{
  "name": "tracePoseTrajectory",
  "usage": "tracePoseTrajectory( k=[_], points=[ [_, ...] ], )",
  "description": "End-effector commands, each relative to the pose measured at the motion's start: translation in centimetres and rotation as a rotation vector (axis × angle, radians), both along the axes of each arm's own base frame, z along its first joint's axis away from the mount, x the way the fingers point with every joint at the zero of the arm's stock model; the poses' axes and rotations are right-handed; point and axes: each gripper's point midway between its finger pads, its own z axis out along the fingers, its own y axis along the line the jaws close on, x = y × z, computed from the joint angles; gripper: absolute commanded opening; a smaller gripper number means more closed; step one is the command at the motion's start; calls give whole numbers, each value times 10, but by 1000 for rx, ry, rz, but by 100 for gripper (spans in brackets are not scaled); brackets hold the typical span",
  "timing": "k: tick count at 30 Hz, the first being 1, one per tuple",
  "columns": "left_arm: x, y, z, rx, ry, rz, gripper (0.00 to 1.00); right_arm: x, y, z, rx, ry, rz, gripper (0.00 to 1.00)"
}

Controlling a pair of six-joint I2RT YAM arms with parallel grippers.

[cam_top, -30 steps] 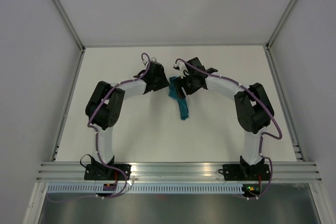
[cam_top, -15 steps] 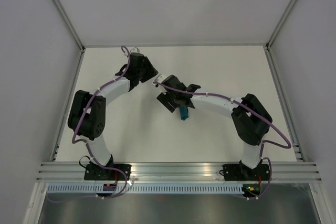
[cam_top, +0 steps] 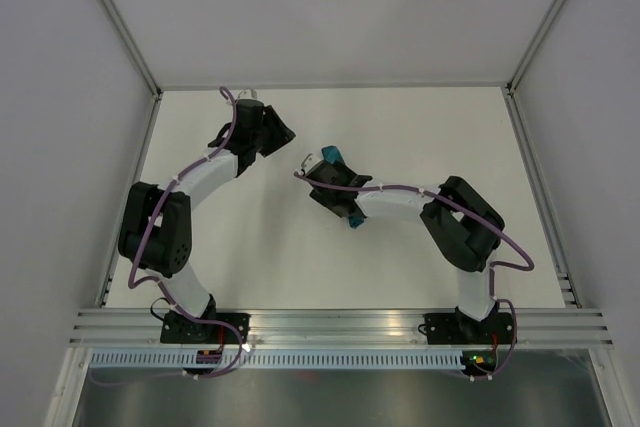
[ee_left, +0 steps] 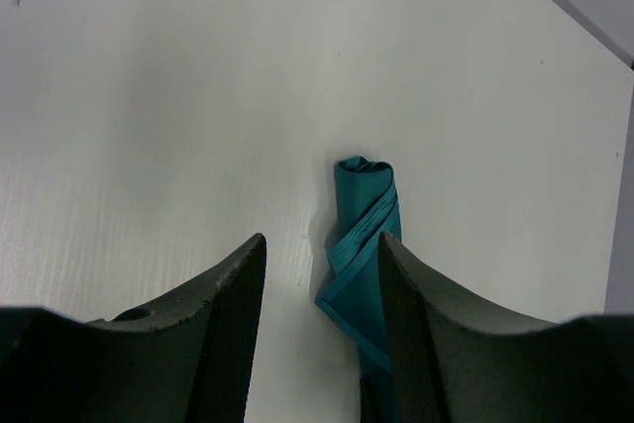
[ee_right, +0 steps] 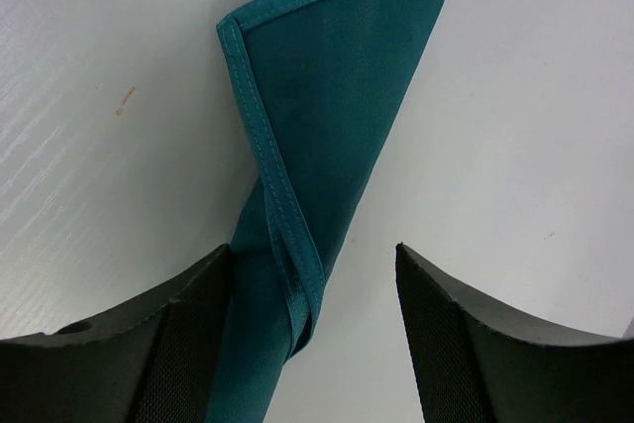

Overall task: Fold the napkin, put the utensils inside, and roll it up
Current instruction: Roll the napkin with the utensil

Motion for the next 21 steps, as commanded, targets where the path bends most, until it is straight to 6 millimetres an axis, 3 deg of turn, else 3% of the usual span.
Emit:
tracePoseTrajectory(
  k=[1,8,16,21],
  points=[
    [-6,1,16,-35,-19,-11,54,5,0,7,-53,-60,10,72],
    [-7,1,13,-39,-10,-14,54,4,13,0,-52,-52,38,72],
    [-9,9,10,-33,-4,-9,54,5,8,-13,-83,-60,54,62],
    [-9,9,7,-29,1,-12,54,9,3,-15,-64,-48,42,41]
  ],
)
